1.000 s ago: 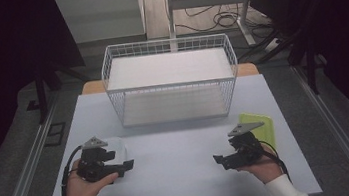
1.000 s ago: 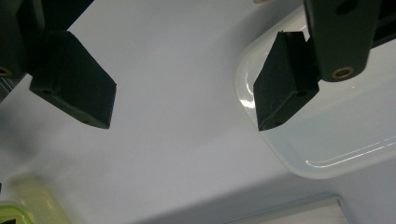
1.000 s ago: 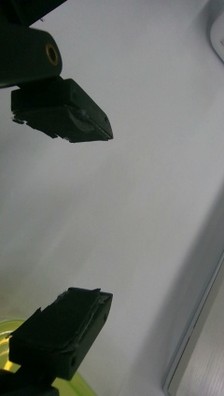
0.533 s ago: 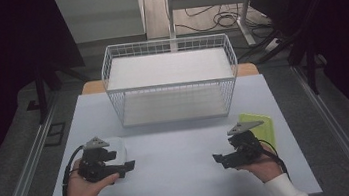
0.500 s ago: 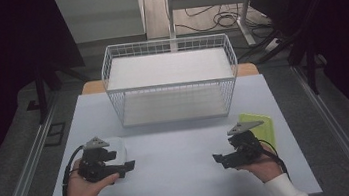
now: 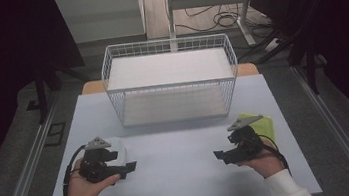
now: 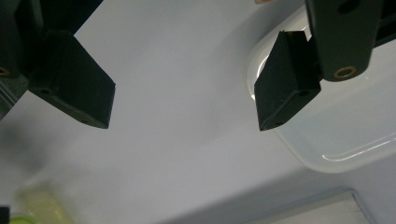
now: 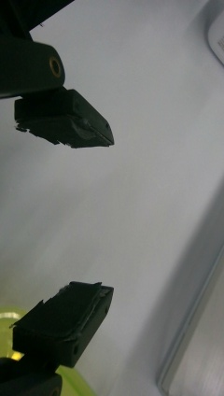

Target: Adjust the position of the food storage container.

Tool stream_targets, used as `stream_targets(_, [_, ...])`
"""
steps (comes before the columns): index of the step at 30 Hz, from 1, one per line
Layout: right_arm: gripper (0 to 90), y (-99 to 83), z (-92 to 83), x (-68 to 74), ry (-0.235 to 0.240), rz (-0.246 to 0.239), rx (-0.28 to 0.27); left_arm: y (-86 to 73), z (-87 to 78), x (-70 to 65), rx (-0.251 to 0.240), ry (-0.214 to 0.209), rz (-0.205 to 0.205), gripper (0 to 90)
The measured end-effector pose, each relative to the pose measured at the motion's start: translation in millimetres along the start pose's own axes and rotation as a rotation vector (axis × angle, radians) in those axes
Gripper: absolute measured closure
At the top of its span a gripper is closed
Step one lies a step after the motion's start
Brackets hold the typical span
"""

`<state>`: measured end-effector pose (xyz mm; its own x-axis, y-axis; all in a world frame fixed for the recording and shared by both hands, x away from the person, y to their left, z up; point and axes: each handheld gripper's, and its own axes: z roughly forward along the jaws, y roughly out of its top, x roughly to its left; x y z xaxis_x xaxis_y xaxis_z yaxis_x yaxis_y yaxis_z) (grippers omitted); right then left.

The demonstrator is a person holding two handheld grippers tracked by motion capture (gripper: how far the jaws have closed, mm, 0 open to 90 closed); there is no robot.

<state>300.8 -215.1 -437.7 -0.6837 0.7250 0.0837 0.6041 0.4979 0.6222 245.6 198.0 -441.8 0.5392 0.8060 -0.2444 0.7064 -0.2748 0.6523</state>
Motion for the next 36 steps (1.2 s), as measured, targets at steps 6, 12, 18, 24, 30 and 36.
stream_targets(6, [26.2, 2.6, -19.7, -19.7, -0.025, 0.039, -0.008, 0.9, -1.7, 3.4, -0.010, 0.010, -0.010, 20.0])
stream_targets(12, [31.4, -7.7, -40.4, -41.8, -0.089, 0.105, 0.005, 3.2, -0.3, 3.7, -0.017, 0.008, -0.013, 20.0])
stream_targets(18, [44.0, -14.8, -56.6, -59.0, -0.126, 0.135, 0.030, 1.9, 1.1, 4.3, -0.008, 0.004, -0.012, 20.0])
stream_targets(24, [48.9, -25.2, -68.4, -77.8, -0.169, 0.195, 0.050, 0.4, 0.0, 8.1, -0.010, 0.008, -0.022, 20.0])
stream_targets(30, [59.4, -35.3, -71.0, -92.8, -0.221, 0.254, 0.081, -0.8, 0.6, 8.6, -0.006, 0.008, -0.026, 20.0])
stream_targets(36, [81.3, -43.5, -70.4, -106.9, -0.301, 0.287, 0.142, -5.1, -1.7, 9.0, -0.007, 0.013, -0.035, 20.1])
